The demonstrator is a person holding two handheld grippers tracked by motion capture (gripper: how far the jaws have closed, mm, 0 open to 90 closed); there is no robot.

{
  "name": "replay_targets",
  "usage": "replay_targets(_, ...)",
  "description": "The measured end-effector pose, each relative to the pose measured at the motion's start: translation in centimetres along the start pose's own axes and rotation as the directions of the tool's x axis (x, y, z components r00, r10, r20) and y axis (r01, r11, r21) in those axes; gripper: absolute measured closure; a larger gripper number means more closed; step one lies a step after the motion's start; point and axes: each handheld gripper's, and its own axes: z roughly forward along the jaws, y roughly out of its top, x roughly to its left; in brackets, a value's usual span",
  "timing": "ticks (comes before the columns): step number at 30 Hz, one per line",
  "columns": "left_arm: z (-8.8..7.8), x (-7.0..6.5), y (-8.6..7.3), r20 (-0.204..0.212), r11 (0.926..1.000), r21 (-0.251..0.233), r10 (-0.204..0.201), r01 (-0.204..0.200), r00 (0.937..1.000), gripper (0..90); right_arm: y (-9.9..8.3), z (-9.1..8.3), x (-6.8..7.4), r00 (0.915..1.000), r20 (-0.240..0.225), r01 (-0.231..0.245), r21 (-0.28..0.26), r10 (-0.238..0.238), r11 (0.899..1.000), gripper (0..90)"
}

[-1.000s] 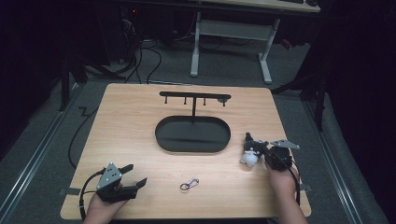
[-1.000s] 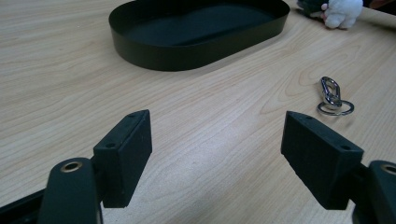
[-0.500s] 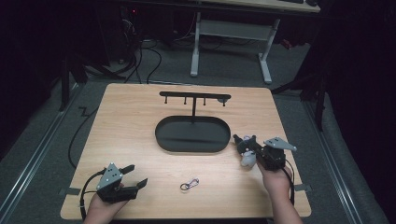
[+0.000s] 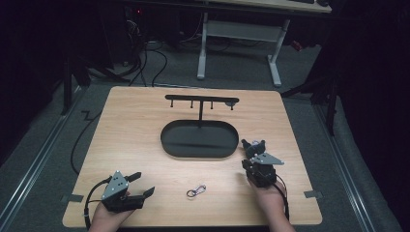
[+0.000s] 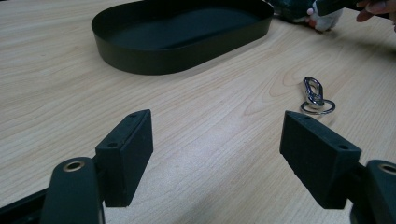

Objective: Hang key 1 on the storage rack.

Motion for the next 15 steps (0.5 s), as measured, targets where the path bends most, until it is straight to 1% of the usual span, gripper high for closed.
replay_targets(4,0.0,0.1,-0.1,0.000,1.0000,0.004,0.000,0.000,1.0000,26.2,-1.2,-1.0,-1.3,0.9993,0.020,-0.032,-0.005,0.032,0.999,85.8)
replay_targets(8,0.0,0.0,-0.1,-0.002,1.0000,0.008,0.001,-0.001,1.0000,26.3,-2.2,-2.2,-2.3,0.9978,0.027,-0.060,-0.026,0.061,0.998,85.7)
replay_targets(11,0.1,0.0,-0.1,-0.003,1.0000,0.009,-0.001,0.001,1.0000,26.3,-2.4,-3.0,-2.4,0.9968,0.025,-0.074,-0.056,0.076,0.996,85.9)
replay_targets(14,0.1,-0.1,-0.1,-0.001,1.0000,0.006,-0.003,0.003,1.0000,26.3,-2.3,-4.2,-2.2,0.9975,0.021,-0.066,-0.099,0.068,0.993,85.7)
replay_targets(15,0.1,-0.1,-0.1,-0.001,1.0000,0.003,-0.002,0.002,1.0000,26.3,-2.3,-4.5,-2.1,0.9972,0.020,-0.070,-0.109,0.073,0.992,85.6)
